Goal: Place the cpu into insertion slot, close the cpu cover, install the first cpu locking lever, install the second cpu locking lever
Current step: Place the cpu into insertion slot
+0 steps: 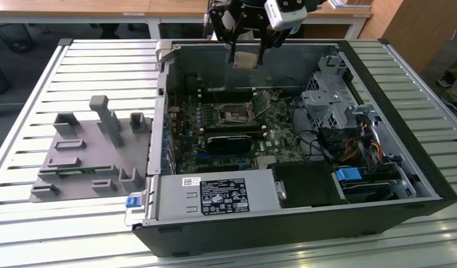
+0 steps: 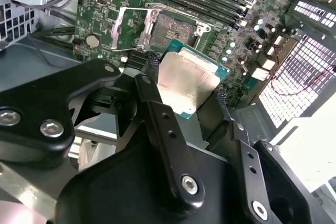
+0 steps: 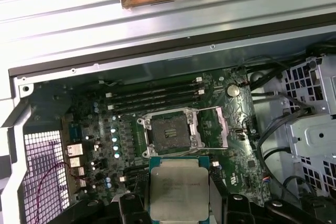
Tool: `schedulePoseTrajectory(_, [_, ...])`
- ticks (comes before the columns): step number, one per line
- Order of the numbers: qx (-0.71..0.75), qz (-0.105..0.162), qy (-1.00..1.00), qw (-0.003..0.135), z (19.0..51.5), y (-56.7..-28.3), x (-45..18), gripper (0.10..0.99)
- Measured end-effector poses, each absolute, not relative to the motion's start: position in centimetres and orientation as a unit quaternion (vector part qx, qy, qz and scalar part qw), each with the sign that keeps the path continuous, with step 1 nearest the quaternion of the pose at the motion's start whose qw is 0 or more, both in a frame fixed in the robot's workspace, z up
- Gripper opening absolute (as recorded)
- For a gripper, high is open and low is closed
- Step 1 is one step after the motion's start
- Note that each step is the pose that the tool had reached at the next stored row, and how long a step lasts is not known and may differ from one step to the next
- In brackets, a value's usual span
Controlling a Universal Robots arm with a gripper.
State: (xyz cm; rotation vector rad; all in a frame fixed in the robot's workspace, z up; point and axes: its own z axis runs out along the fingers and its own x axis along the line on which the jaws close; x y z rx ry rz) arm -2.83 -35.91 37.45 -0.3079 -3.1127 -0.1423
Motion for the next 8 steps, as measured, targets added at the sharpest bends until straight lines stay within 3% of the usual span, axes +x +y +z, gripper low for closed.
schedulePoseTrajectory(8, [-0.115, -0.046, -0.992, 0.004, 37.45, -35.91, -2.83, 0.541])
